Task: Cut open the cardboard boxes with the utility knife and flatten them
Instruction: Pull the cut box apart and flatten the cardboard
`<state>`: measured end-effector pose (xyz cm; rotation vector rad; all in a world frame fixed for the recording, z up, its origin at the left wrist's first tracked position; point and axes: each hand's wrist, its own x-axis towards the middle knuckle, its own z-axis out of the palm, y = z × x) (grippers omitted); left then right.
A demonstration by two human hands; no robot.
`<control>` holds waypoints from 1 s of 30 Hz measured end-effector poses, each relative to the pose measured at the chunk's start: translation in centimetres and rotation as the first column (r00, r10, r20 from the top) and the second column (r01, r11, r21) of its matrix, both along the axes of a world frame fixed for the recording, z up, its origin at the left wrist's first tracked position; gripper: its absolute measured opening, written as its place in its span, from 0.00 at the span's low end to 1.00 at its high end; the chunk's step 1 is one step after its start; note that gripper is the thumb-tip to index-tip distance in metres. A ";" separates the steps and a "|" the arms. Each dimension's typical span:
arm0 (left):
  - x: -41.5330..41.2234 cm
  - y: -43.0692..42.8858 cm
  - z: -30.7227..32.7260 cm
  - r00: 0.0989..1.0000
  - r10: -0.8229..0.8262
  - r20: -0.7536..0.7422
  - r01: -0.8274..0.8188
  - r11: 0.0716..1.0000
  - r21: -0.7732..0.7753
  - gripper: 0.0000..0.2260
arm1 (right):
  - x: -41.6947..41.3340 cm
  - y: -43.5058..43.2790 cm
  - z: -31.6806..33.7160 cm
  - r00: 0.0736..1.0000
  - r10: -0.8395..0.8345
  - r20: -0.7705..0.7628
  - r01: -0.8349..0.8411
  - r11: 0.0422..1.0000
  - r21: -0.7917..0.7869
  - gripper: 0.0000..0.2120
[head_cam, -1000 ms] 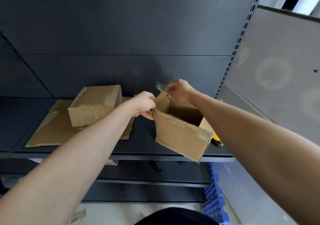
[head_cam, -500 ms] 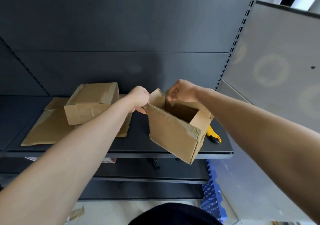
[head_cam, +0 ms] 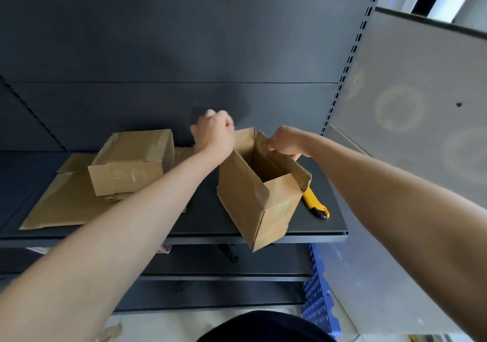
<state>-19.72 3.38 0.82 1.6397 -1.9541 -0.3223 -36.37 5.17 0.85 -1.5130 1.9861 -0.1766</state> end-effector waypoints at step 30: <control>5.4 0.7 1.9 0.839 0.011 -0.544 0.104 0.978 0.181 0.12 | 0.8 -0.4 0.3 0.816 -0.418 0.399 0.449 0.893 0.018 0.39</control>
